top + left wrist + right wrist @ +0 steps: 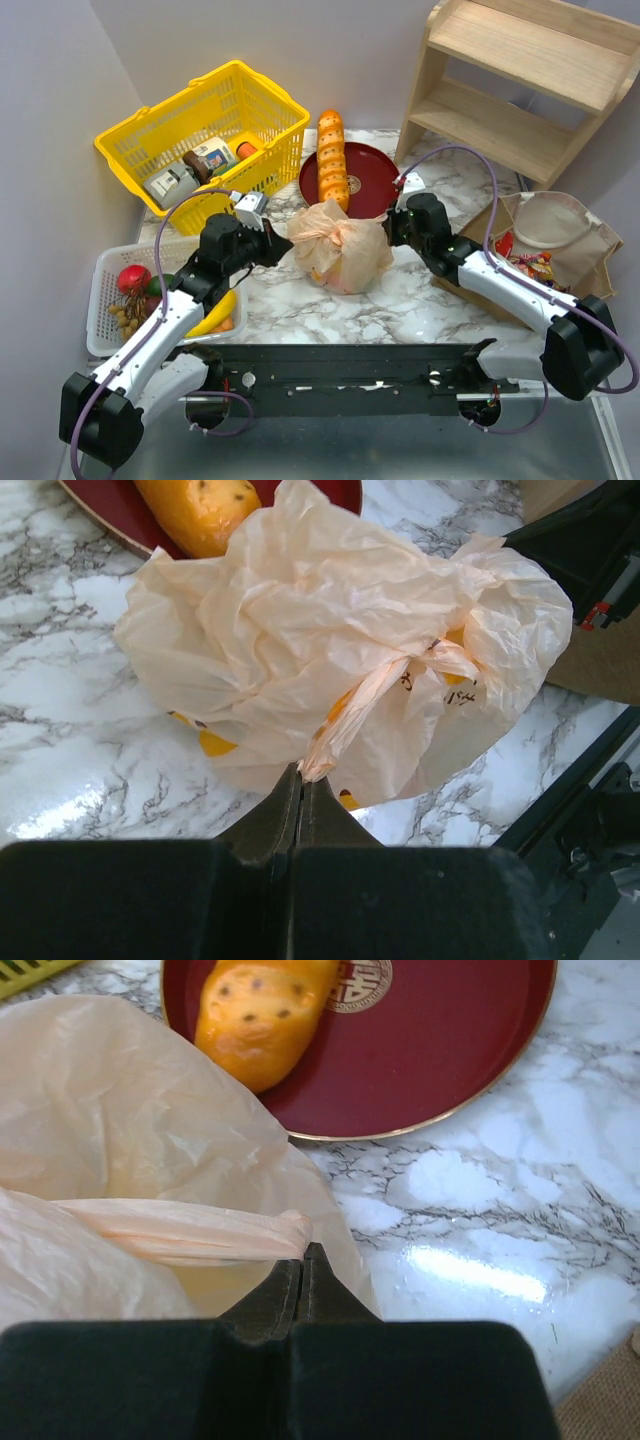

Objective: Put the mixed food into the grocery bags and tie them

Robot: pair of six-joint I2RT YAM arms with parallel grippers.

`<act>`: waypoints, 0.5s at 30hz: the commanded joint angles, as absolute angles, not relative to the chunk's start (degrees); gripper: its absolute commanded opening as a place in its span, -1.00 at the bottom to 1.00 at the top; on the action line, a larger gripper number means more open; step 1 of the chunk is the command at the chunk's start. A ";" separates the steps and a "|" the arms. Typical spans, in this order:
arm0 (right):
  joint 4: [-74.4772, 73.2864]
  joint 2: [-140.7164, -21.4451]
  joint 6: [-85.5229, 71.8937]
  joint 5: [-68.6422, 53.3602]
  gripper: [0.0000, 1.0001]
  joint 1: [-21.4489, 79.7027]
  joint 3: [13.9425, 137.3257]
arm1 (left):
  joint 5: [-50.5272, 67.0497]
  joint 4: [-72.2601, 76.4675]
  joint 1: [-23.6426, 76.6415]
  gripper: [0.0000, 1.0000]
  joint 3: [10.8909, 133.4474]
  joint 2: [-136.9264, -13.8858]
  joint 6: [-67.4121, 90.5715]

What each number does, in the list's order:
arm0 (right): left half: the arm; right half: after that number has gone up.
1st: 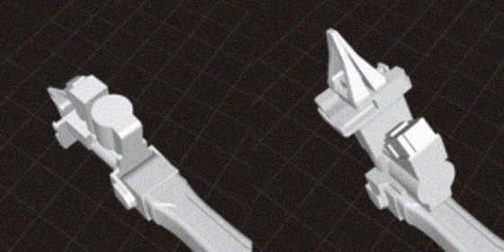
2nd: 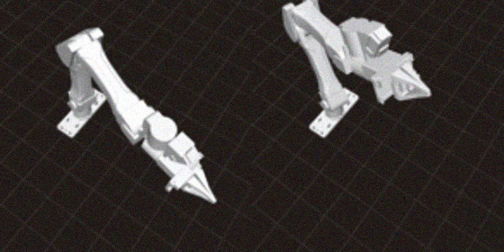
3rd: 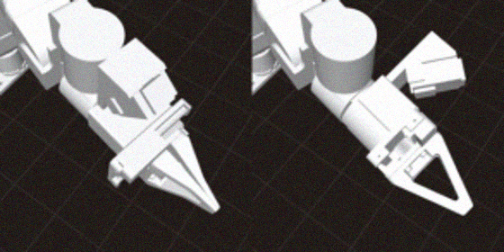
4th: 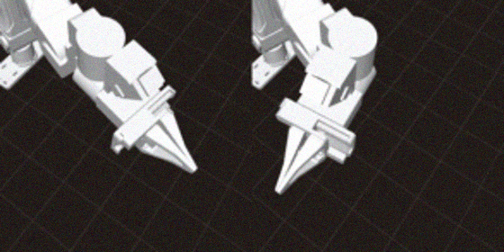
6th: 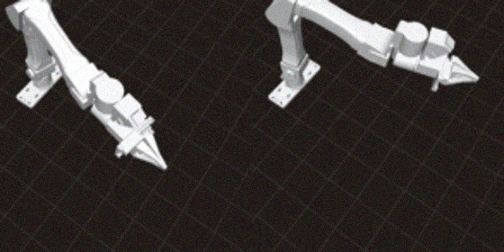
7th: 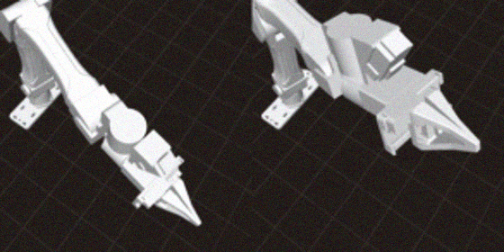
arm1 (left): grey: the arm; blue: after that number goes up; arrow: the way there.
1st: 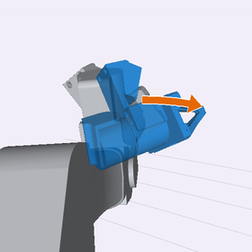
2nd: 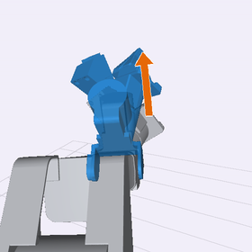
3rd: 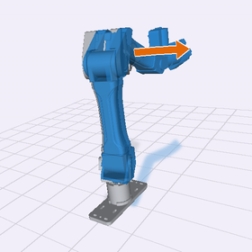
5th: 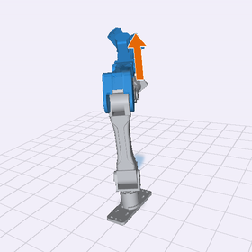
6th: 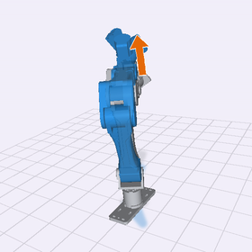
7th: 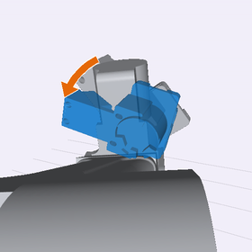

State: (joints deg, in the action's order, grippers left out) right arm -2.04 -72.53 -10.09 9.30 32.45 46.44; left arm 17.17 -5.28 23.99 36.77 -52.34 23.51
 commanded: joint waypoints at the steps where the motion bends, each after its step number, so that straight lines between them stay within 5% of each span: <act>1: -6.42 -72.51 -10.10 26.72 -0.99 26.46 44.03 | 11.51 -7.82 19.87 -1.00 32.97 -48.43 27.06; 15: -6.42 -73.47 -12.04 24.26 -0.99 20.75 41.66 | 12.13 -9.84 12.22 -1.00 26.81 -45.00 33.05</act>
State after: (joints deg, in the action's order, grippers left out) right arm -2.72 -72.60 -13.45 8.38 26.89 42.85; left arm 20.23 -4.38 16.53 27.62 -46.89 33.30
